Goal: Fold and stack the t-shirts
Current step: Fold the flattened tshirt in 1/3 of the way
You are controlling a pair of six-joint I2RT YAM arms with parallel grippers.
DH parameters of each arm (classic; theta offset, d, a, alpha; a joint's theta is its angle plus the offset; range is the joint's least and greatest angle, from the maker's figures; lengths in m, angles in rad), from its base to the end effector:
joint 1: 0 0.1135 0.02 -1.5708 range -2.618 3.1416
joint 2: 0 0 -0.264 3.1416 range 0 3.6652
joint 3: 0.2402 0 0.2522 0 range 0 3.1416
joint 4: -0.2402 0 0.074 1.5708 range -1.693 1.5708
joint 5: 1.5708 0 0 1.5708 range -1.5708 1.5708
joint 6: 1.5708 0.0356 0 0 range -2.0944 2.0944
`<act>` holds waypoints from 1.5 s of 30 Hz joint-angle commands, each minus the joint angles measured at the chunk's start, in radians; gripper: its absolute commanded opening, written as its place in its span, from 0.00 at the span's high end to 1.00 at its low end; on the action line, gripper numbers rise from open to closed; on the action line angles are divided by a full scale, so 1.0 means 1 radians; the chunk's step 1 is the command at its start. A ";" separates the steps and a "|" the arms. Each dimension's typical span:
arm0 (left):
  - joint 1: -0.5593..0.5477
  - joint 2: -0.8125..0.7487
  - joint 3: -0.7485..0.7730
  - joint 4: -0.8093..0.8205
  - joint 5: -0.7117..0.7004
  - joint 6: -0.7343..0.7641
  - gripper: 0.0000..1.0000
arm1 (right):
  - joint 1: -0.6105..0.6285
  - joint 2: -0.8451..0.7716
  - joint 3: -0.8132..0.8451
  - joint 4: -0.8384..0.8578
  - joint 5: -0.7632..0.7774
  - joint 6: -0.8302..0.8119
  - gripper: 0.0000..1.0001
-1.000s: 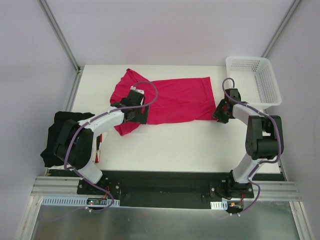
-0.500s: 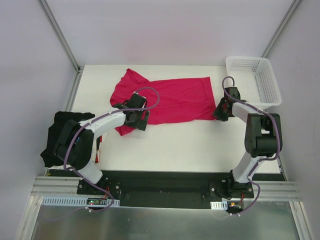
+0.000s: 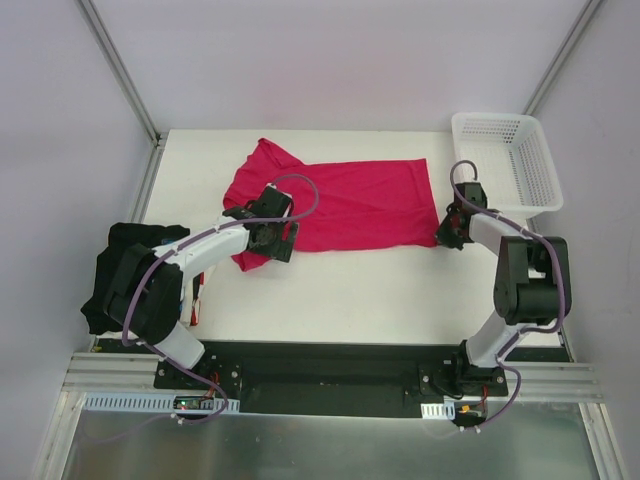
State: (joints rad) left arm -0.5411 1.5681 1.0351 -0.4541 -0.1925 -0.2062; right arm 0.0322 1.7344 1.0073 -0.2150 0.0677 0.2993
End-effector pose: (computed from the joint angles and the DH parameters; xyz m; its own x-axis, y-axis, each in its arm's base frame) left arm 0.2785 -0.1594 0.2138 -0.7851 0.2373 -0.5721 0.2600 0.9646 0.0434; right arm 0.3502 0.0089 0.1674 -0.7702 0.2695 -0.5781 0.2457 0.9618 0.1211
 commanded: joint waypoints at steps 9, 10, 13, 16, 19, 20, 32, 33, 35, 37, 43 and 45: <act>-0.023 -0.095 -0.004 -0.026 -0.021 0.056 0.15 | -0.094 -0.292 -0.202 -0.086 0.126 -0.060 0.99; -0.023 -0.097 -0.004 -0.026 -0.018 0.057 0.14 | -0.094 -0.305 -0.200 -0.099 0.124 -0.061 0.99; -0.026 -0.091 0.003 -0.027 0.007 0.065 0.14 | -0.094 -0.323 -0.208 -0.113 0.113 -0.065 0.99; -0.030 -0.063 0.000 -0.024 0.059 0.068 0.16 | -0.094 -0.337 -0.205 -0.115 0.092 -0.065 0.99; -0.034 -0.033 -0.015 -0.023 0.079 0.044 0.17 | -0.094 -0.337 -0.194 -0.121 0.086 -0.066 0.99; -0.036 -0.031 -0.021 -0.021 0.073 0.038 0.17 | -0.094 -0.335 -0.187 -0.124 0.083 -0.066 0.99; -0.019 -0.002 -0.052 0.022 -0.107 -0.101 0.28 | -0.095 -0.337 -0.187 -0.119 0.050 -0.071 0.99; -0.019 0.004 -0.047 0.026 -0.108 -0.107 0.31 | -0.098 -0.337 -0.187 -0.119 0.049 -0.072 0.99; -0.019 0.018 -0.038 0.029 -0.101 -0.108 0.50 | -0.100 -0.341 -0.187 -0.122 0.050 -0.075 0.99; -0.019 0.032 -0.029 0.034 -0.088 -0.107 0.61 | -0.104 -0.346 -0.190 -0.121 0.052 -0.074 0.99; -0.019 0.052 -0.021 0.031 -0.090 -0.111 0.82 | -0.109 -0.332 -0.184 -0.116 0.043 -0.075 0.99; -0.019 0.055 -0.015 0.029 -0.091 -0.108 1.00 | -0.109 -0.331 -0.185 -0.115 0.044 -0.072 0.99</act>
State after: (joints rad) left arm -0.5617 1.6192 0.9787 -0.4240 -0.2642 -0.3050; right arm -0.0677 1.4277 0.8066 -0.3122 0.1158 0.2398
